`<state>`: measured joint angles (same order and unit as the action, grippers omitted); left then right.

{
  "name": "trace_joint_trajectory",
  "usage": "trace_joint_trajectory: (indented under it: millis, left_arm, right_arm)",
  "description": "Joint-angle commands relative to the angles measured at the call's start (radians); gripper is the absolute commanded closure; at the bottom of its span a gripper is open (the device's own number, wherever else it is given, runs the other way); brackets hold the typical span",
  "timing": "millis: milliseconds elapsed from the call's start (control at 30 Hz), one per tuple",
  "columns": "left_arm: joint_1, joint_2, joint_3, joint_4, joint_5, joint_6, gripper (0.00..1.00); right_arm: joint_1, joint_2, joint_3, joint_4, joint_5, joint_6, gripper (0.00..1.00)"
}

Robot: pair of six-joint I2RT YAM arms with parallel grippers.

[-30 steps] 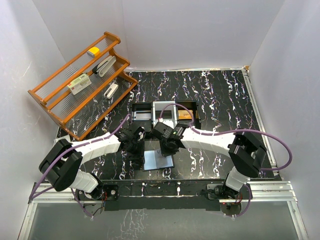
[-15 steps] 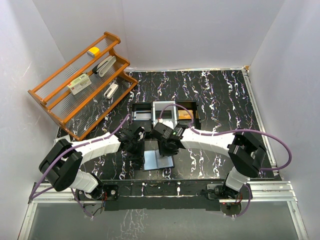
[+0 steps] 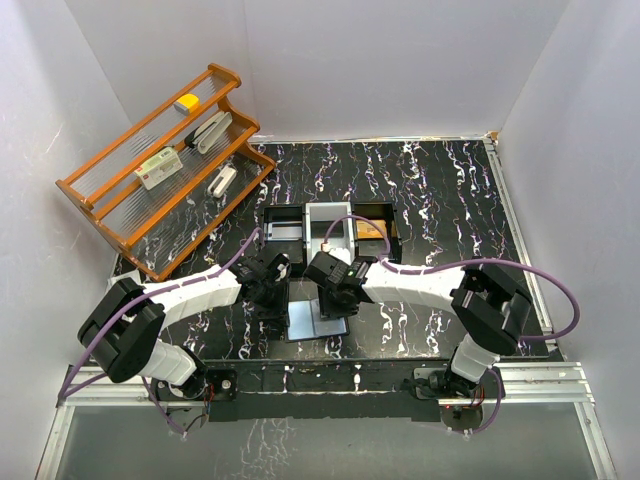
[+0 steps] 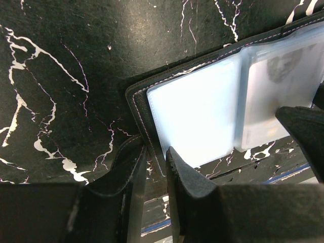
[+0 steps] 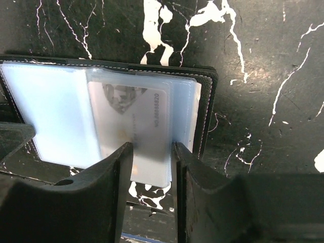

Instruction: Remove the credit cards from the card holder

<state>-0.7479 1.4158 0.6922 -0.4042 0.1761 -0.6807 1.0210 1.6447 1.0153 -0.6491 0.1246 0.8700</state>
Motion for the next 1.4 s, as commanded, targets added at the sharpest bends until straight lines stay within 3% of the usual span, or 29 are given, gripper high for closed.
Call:
trace_joint_trajectory:
  millis: [0, 133, 367, 567, 933, 1133, 1367]
  left_arm:
    - [-0.01, -0.009, -0.008, 0.01, 0.015, -0.01, 0.8]
    - [-0.01, -0.008, -0.006, 0.007, 0.016, -0.007, 0.8]
    - [-0.01, -0.007, -0.007, 0.008, 0.016, -0.008, 0.8]
    - [-0.01, -0.012, -0.009, 0.006, 0.01, -0.008, 0.8]
    - [-0.01, -0.017, -0.019, 0.011, 0.012, -0.011, 0.8]
    - [-0.01, -0.026, -0.027, 0.014, 0.013, -0.016, 0.8]
    - [-0.01, -0.021, -0.025, 0.015, 0.015, -0.013, 0.8]
  right_arm:
    - [0.001, -0.016, 0.007, 0.007, 0.06, 0.019, 0.66]
    - [0.001, -0.035, 0.04, -0.062, 0.108, 0.02, 0.55]
    - [0.001, -0.042, 0.05, -0.025, 0.045, 0.001, 0.53]
    - [0.001, -0.02, 0.006, 0.059, -0.002, 0.017, 0.57]
    - [0.0, 0.002, -0.011, 0.061, 0.0, 0.011, 0.71]
    - [0.0, 0.003, -0.006, 0.032, 0.022, 0.017, 0.59]
    - [0.0, -0.003, 0.006, 0.019, 0.029, 0.014, 0.55]
